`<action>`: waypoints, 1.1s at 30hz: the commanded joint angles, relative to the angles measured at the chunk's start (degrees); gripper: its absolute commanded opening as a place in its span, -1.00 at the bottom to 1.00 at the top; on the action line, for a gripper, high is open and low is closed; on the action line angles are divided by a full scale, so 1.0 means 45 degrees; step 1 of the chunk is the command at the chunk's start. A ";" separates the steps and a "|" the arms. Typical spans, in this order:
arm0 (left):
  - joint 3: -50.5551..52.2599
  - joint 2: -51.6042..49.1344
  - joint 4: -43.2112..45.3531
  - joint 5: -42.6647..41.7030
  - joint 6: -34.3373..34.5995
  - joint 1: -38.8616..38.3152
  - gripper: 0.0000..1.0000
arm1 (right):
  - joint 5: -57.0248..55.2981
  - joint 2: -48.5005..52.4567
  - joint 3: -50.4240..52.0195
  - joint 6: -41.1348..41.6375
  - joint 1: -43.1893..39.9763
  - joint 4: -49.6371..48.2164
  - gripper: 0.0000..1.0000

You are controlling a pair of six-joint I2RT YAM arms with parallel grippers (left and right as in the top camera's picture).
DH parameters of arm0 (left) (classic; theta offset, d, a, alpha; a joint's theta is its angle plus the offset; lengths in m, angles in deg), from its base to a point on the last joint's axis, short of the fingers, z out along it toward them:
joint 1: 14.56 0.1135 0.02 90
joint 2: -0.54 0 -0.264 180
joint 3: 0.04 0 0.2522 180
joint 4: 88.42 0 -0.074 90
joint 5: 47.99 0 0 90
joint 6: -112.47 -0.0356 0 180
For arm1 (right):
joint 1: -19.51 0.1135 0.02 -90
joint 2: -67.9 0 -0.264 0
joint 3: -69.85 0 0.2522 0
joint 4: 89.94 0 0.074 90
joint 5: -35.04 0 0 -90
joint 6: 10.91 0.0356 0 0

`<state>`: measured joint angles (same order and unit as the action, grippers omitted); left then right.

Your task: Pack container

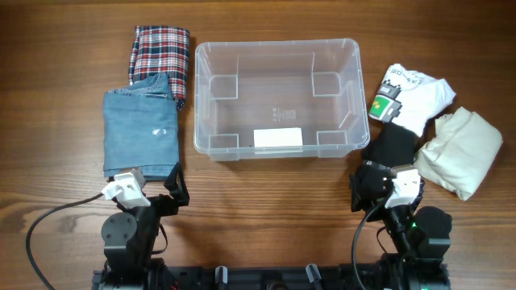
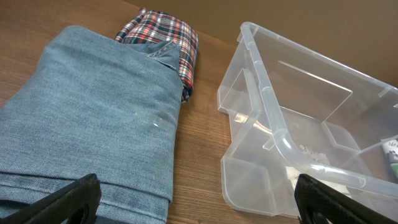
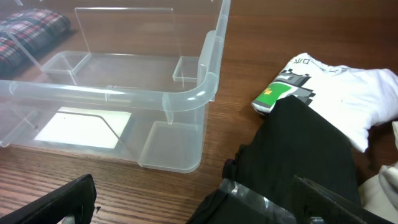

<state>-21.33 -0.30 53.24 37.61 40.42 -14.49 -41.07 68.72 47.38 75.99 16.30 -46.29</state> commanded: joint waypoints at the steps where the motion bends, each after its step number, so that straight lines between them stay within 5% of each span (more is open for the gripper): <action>1: 0.0068 0.0102 0.0024 -0.0112 0.0117 0.0010 1.00 | -0.0034 -0.0087 -0.0039 0.0034 -0.0068 -0.0063 0.99; 10: -0.0204 -0.0986 0.0092 0.0029 0.0753 0.0010 0.99 | -0.0029 -0.0087 -0.0039 0.0034 -0.0068 -0.0063 1.00; 14: -0.2273 -0.2773 0.0117 0.0034 0.1307 0.0010 0.99 | -0.0034 -0.0087 -0.0039 0.0029 -0.0068 -0.0063 0.99; 20: -0.9180 -0.8898 -0.3283 0.0083 0.1311 0.0019 0.99 | -0.0034 -0.0087 -0.0039 0.0024 -0.0068 -0.0063 0.99; 22: -1.3974 -1.2891 -0.6149 0.0083 -0.0257 0.0019 0.99 | -0.0034 -0.0087 -0.0039 0.0029 -0.0068 -0.0063 0.99; 24: -1.6373 -1.4736 -0.7082 0.0083 -0.0962 0.0024 0.99 | -0.0029 -0.0087 -0.0039 0.0034 -0.0068 -0.0063 0.99; 28: -1.7413 -1.6004 -0.7082 0.0126 -0.1617 0.0549 0.99 | -0.0029 -0.0087 -0.0039 0.0034 -0.0068 -0.0063 1.00; 33: -1.7413 -1.7607 -0.8296 -0.0602 -0.2050 0.3560 1.00 | -0.0034 -0.0087 -0.0039 0.0034 -0.0068 -0.0063 1.00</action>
<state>-98.88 -75.07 18.29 37.28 35.35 -6.36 -41.09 68.67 47.38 75.99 16.28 -46.44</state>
